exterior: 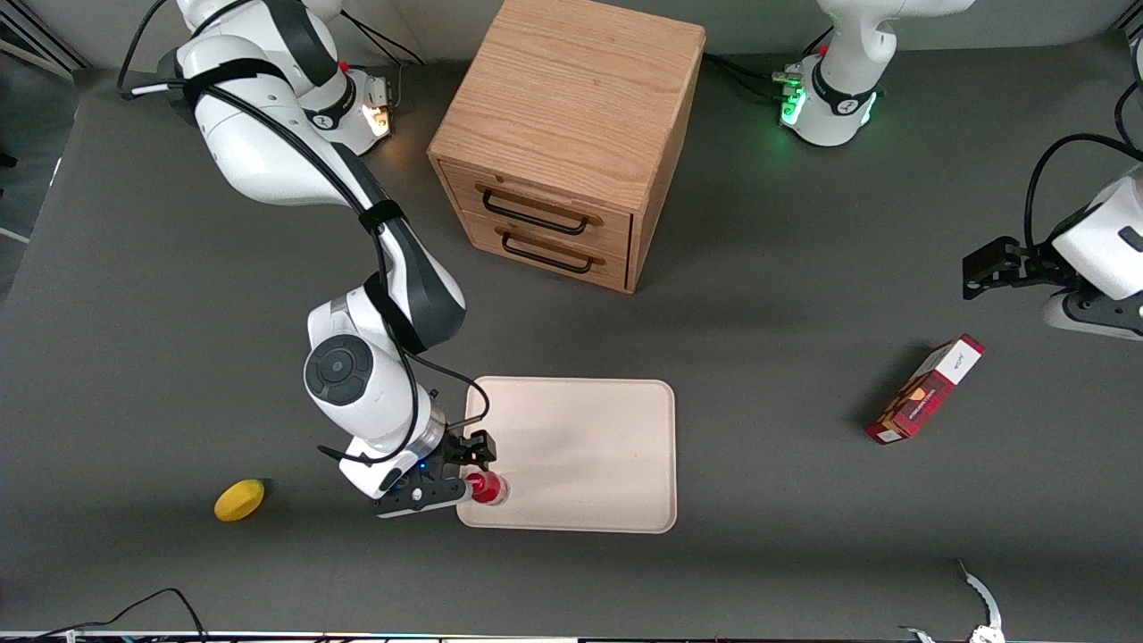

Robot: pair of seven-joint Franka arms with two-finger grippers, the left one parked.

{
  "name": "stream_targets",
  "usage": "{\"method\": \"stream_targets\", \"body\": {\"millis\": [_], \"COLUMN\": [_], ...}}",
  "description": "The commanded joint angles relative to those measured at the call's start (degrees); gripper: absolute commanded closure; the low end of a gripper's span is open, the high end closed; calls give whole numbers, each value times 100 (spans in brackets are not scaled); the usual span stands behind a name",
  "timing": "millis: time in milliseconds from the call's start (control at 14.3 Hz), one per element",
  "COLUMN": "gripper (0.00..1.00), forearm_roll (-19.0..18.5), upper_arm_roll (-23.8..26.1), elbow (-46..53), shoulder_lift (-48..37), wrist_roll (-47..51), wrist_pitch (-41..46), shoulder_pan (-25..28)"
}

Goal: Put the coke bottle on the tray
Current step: 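Lower the bottle onto the tray's edge, then open the right gripper to release the bottle on the tray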

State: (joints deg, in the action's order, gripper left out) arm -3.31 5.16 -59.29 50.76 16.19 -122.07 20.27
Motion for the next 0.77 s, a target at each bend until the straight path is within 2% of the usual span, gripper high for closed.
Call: {"method": "stream_targets", "body": {"millis": [0,420,701], "gripper": [0,0,0], "forearm_roll": [15,15,23], "upper_arm_roll": [-85,-85,-77], "elbow": [-21,-21,-21], "shoulder_lift": [-48,-118,-504], "wrist_roll": [174,174,675], "wrist_pitch": [43,131,674], "shoulder_pan": [73,73,-41]}}
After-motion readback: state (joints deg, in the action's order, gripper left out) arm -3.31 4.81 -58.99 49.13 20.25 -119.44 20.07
